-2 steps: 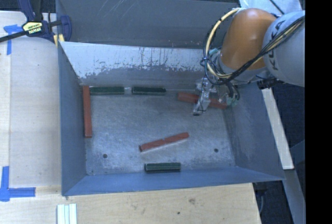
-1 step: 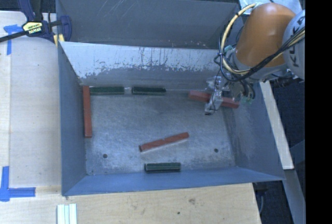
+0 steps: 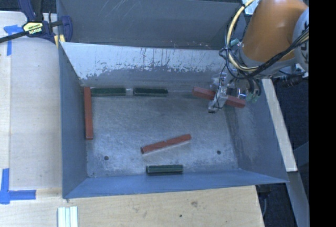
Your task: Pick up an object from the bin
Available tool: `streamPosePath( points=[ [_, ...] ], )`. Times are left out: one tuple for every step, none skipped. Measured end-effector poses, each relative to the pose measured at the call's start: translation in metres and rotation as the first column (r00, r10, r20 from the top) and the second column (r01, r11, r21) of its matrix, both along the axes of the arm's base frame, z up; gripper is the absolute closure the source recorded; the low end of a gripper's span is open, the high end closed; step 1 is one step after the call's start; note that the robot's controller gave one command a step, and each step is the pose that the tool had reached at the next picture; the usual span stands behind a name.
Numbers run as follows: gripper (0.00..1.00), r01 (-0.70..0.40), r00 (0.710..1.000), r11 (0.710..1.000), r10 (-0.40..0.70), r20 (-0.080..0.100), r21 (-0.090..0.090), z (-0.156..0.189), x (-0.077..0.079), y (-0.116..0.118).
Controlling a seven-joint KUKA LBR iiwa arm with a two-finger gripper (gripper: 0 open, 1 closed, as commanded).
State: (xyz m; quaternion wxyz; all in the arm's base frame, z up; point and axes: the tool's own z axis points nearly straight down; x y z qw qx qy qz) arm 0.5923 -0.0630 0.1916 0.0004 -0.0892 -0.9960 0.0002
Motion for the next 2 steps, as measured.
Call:
streamPosePath(
  points=[
    [1.00, 0.000, 1.000, 1.000, 0.000, 0.004, 0.000, 0.0551, 0.0111, -0.0132],
    [1.00, -0.009, 1.000, 1.000, 0.009, 0.011, -0.001, 0.0647, 0.0117, -0.0192]
  ],
)
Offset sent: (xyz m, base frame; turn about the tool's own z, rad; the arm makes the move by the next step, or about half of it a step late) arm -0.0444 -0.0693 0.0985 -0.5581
